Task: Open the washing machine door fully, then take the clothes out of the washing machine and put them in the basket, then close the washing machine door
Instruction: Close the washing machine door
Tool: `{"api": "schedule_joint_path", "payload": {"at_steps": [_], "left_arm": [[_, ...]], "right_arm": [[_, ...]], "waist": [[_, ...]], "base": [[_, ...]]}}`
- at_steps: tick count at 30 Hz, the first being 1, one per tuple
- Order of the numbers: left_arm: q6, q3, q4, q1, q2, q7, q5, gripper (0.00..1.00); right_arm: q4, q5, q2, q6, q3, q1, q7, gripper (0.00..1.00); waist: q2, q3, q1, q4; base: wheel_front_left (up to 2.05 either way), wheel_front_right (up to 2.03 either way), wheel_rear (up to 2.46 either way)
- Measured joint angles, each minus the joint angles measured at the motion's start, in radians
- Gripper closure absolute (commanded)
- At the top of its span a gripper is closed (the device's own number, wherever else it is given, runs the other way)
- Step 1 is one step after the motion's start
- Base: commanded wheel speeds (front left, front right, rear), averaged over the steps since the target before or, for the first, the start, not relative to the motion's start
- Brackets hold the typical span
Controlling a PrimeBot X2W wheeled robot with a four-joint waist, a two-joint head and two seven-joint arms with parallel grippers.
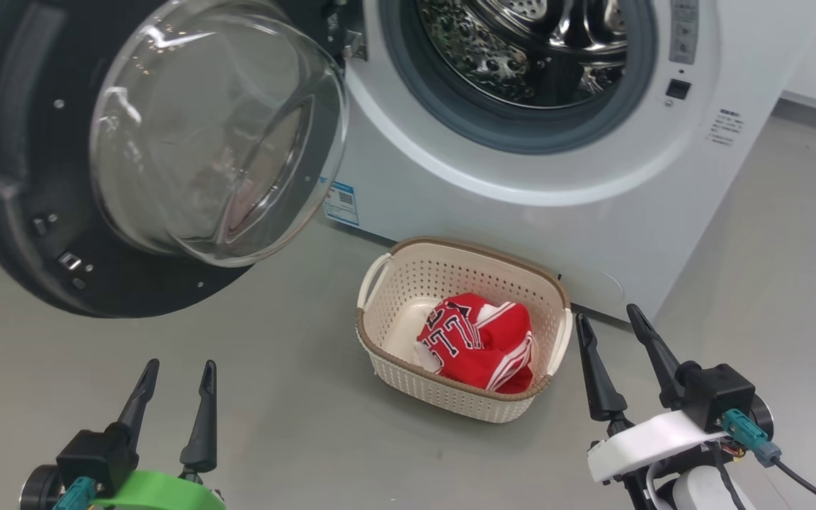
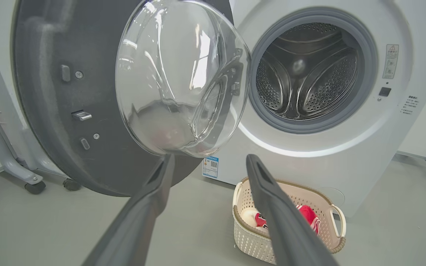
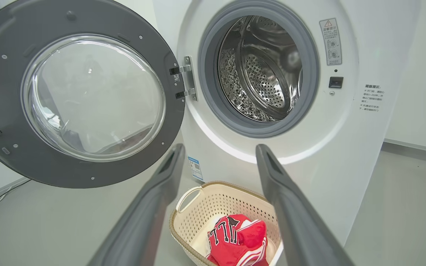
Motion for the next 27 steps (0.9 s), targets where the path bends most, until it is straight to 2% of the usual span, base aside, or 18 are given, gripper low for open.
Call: {"api": "schedule_joint_path", "payload": {"at_steps": [9,27], "left_arm": [[0.015,0.030,-0.008,0.021,0.011,0.001,0.000,0.00],[0.024,0.041,-0.046,0.046,0.013,0.001,-0.003,0.00]], "right_arm": [[0.005,0.011,0.000,0.004,0.052,0.015,0.000,0.00],[0.017,0.019,0.000,0.004,0.090,0.004,0.000,0.00]], "waist": [[0.0000,-0.034,0.0001,0.061],[0.0000,-0.024,0.0001,0.080]], "base": [[0.00,0.00,0.00],[0.00,0.00,0.00]]}}
